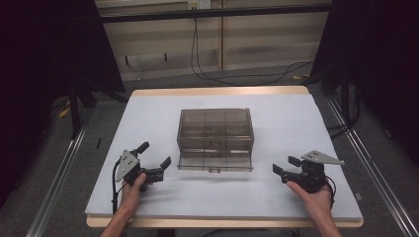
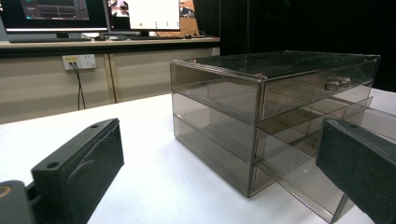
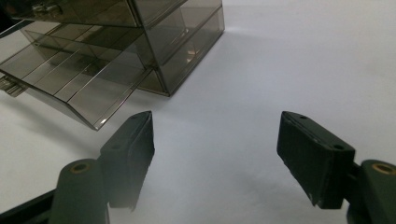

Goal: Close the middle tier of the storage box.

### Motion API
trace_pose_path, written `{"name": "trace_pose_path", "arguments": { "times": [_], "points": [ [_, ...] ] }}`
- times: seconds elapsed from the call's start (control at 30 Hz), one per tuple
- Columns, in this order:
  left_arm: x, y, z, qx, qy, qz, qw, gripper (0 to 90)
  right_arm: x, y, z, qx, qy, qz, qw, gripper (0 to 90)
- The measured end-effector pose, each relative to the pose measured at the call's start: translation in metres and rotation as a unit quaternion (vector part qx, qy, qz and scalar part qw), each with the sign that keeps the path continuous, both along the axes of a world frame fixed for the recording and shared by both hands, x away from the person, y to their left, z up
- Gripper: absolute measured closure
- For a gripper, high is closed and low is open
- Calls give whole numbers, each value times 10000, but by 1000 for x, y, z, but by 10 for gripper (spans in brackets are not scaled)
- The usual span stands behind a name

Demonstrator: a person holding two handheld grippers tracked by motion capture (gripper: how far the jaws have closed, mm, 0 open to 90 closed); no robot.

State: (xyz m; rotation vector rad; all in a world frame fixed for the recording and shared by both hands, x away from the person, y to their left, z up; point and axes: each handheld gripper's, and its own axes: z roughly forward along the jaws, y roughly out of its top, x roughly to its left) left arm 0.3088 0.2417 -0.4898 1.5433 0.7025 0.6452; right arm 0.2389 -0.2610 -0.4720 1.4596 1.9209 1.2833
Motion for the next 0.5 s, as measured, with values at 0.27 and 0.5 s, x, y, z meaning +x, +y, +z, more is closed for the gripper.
{"name": "trace_pose_path", "arguments": {
  "times": [0.27,0.5],
  "points": [
    [0,0,0,-11,1,-10,10000,10,-4,8,1,85,-61,258,9996,371],
    [0,0,0,3,2,-18,10000,10,-9,18,4,168,-118,599,9980,491]
  ]
}}
